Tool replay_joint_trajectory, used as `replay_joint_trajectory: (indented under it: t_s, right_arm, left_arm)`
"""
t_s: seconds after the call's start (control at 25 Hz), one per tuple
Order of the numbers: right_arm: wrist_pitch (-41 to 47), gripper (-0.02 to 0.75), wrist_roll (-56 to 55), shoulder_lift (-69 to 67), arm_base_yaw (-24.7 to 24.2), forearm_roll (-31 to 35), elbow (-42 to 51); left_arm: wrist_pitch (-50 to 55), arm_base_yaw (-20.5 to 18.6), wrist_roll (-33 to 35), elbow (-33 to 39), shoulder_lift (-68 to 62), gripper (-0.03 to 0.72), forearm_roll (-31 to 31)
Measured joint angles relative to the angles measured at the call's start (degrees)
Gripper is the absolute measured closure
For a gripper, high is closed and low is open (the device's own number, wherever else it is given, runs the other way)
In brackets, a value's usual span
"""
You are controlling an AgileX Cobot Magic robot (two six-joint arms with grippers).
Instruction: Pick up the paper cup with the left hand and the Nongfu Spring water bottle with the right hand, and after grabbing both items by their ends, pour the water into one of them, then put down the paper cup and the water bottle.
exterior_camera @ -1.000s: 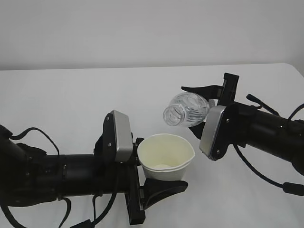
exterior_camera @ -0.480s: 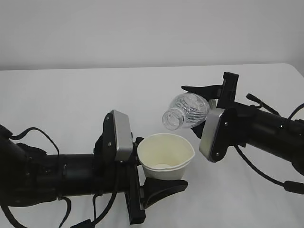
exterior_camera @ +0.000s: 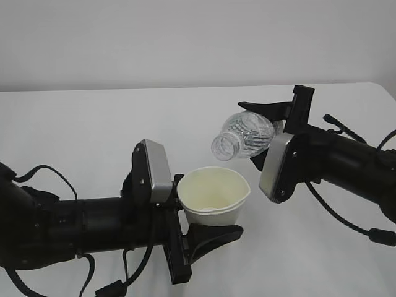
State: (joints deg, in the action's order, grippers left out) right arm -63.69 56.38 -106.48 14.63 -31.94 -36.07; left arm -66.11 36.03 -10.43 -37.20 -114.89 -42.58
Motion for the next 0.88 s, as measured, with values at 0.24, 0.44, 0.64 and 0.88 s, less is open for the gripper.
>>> replay_joint_trajectory:
  t_s: [0.24, 0.44, 0.64, 0.88]
  right_arm:
    - [0.0, 0.281, 2.3, 0.3, 0.0, 0.6, 0.0]
    - [0.0, 0.281, 3.6, 0.3, 0.0, 0.6, 0.0]
    - [0.0, 0.281, 5.5, 0.3, 0.0, 0.9, 0.0]
    - [0.0, 0.281, 6.7, 0.3, 0.0, 1.4, -0.2]
  left_arm:
    - [0.0, 0.0, 0.0, 0.0, 0.0, 0.228, 0.8]
    - [0.0, 0.0, 0.0, 0.0, 0.0, 0.228, 1.1]
    - [0.0, 0.0, 0.0, 0.0, 0.0, 0.228, 1.2]
    - [0.0, 0.0, 0.0, 0.0, 0.0, 0.228, 1.2]
